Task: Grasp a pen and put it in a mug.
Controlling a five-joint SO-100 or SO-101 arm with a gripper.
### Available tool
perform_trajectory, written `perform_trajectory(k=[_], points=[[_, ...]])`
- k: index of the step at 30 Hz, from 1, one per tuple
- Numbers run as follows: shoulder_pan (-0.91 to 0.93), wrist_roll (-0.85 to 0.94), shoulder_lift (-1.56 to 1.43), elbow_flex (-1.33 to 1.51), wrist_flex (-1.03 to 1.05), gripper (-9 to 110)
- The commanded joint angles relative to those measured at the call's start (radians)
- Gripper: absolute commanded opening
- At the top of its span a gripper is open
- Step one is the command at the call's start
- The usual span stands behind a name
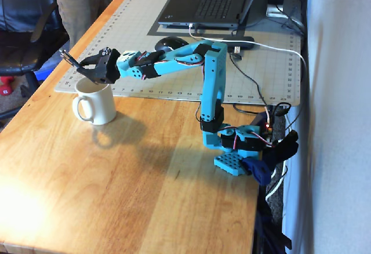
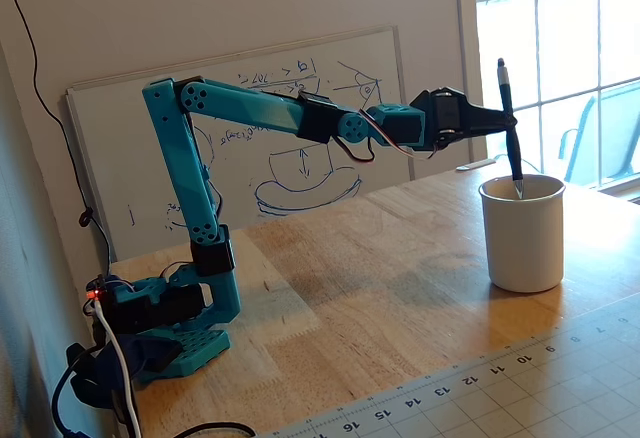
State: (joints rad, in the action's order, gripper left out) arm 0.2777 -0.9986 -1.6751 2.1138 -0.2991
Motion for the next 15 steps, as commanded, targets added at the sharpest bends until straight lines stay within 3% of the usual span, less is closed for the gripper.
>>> perform_trajectory(k=[1,9,15], points=[[-0.008,0.008,-0.094,-0.018,-0.034,8],[-0.009,0.006,-0.095,-0.017,-0.029,23],[-0.011,0.008,-0.133,-0.017,-0.017,22]])
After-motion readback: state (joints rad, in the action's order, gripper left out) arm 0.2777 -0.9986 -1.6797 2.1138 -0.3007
